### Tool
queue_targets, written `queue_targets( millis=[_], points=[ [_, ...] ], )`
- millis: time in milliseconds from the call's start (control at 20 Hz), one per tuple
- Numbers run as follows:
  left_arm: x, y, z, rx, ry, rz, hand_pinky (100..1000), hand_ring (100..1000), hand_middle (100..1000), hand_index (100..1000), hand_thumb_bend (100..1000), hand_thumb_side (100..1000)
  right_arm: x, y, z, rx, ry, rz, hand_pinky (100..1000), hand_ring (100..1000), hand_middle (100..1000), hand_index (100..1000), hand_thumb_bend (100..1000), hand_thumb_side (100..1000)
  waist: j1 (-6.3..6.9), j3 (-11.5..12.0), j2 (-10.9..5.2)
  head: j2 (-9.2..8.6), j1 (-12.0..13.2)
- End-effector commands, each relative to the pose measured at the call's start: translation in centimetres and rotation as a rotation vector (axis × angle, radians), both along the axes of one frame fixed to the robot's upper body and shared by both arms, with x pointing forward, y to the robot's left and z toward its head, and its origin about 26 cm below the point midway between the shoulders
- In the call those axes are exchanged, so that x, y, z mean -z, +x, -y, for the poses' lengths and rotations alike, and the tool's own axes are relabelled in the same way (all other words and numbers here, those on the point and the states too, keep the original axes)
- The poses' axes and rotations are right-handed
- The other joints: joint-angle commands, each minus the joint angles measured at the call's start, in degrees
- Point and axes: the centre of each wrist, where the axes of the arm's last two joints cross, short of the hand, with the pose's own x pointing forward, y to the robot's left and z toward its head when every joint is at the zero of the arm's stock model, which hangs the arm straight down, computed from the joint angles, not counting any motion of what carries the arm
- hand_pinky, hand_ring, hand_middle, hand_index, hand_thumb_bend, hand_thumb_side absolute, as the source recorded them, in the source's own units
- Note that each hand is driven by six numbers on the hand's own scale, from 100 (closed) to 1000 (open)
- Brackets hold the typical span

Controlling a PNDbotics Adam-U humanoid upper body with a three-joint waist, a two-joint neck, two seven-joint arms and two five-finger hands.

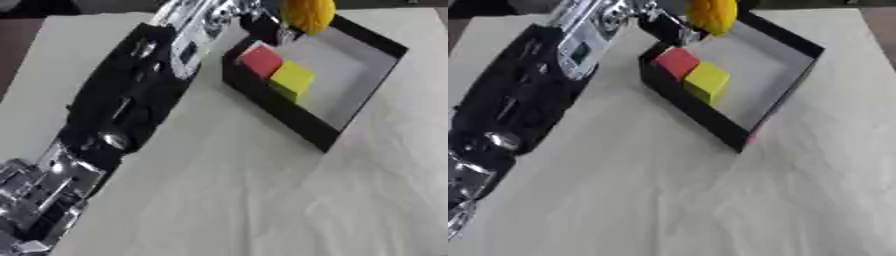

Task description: Pick up objects on the table and place them in the box.

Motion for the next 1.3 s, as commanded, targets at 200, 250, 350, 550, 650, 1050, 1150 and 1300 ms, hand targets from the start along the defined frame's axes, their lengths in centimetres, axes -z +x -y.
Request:
queue_targets(
  millis=[200, 250, 350, 550, 650, 1050, 1150, 1300],
  points=[
    [1.9, 1.0, 0.4, -0.040, 0.060, 0.054, 753, 749, 729, 701, 513, 100, -1.3, 0.0, -0.5, -0.031, -0.059, 0.017, 993, 893, 845, 884, 100, 552, -0.25, -0.55, -0.05, -1.13, 0.94],
    [2.2, 1.1, 0.3, -0.052, 0.070, 0.054, 764, 765, 746, 731, 534, 109, -1.3, 0.0, -0.5, -0.034, -0.059, 0.015, 993, 893, 844, 884, 100, 552, -0.20, -0.56, -0.04, -1.10, 0.95],
    [2.4, 1.3, 0.2, -0.070, 0.084, 0.054, 792, 808, 796, 838, 625, 248, -1.3, 0.1, -0.6, -0.039, -0.060, 0.012, 992, 892, 844, 883, 100, 552, -0.15, -0.54, -0.04, -0.98, 0.91],
    [2.1, 1.3, -0.2, -0.088, 0.061, 0.055, 818, 831, 826, 933, 866, 506, -1.2, 0.1, -0.6, -0.040, -0.056, 0.008, 992, 891, 842, 882, 100, 553, -0.17, -0.36, -0.14, -0.84, 0.92],
    [1.9, 1.2, -0.3, -0.089, 0.038, 0.045, 826, 837, 836, 957, 973, 565, -1.3, 0.1, -0.6, -0.041, -0.055, 0.008, 991, 890, 842, 882, 100, 554, -0.21, -0.26, -0.26, -0.67, 1.05],
    [-0.7, 0.7, -2.8, -0.094, -0.181, 0.070, 829, 809, 820, 921, 677, 496, -1.1, -0.1, -0.4, -0.039, -0.050, 0.013, 989, 889, 841, 881, 100, 556, -0.15, 0.46, -0.82, -0.22, 0.58],
    [-2.1, 0.4, -4.2, -0.099, -0.318, 0.057, 829, 794, 811, 899, 496, 424, -1.1, -0.1, -0.3, -0.032, -0.046, 0.012, 989, 889, 841, 881, 100, 556, -0.10, 0.72, -1.01, -0.03, 0.34],
    [-4.9, -0.9, -6.5, -0.082, -0.516, 0.061, 828, 783, 805, 877, 413, 387, -0.9, -0.3, -0.1, -0.024, -0.046, 0.006, 988, 890, 842, 881, 100, 554, -0.08, 1.15, -1.30, 0.38, -0.02]
  ],
)
